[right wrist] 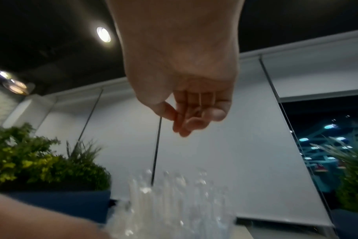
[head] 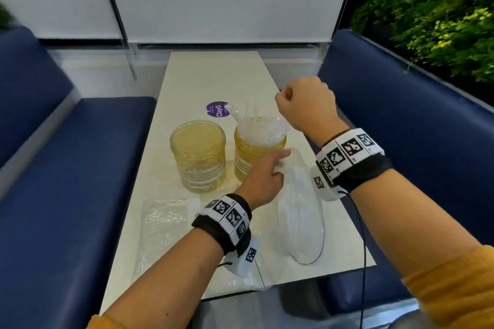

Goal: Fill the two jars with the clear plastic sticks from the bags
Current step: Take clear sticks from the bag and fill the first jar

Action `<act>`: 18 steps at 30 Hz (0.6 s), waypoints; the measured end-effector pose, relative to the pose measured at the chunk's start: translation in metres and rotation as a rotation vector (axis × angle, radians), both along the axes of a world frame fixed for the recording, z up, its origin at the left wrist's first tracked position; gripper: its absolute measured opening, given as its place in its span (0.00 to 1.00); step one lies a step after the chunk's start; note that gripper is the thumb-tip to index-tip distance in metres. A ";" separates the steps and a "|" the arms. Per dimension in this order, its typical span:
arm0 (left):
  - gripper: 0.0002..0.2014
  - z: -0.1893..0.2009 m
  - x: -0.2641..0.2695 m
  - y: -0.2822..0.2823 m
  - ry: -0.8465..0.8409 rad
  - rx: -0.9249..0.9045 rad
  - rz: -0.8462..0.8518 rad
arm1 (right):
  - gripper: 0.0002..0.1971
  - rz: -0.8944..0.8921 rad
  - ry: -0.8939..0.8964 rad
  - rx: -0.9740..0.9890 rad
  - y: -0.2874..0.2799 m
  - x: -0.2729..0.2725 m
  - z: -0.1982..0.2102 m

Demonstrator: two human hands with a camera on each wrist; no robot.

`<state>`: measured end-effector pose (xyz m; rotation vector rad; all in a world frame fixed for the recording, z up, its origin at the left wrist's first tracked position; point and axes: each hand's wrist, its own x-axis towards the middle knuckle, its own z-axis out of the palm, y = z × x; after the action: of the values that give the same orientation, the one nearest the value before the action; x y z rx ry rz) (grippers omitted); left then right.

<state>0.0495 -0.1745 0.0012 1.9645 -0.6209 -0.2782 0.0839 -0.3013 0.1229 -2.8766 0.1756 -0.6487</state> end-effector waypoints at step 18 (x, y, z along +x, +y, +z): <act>0.36 -0.004 -0.030 -0.059 -0.163 0.059 -0.195 | 0.15 -0.291 0.969 -0.027 -0.035 -0.095 -0.156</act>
<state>0.0196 -0.2336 -0.0027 1.9993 -0.9222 -0.2600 -0.0112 -0.3368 -0.0335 -2.9392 0.7090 0.7640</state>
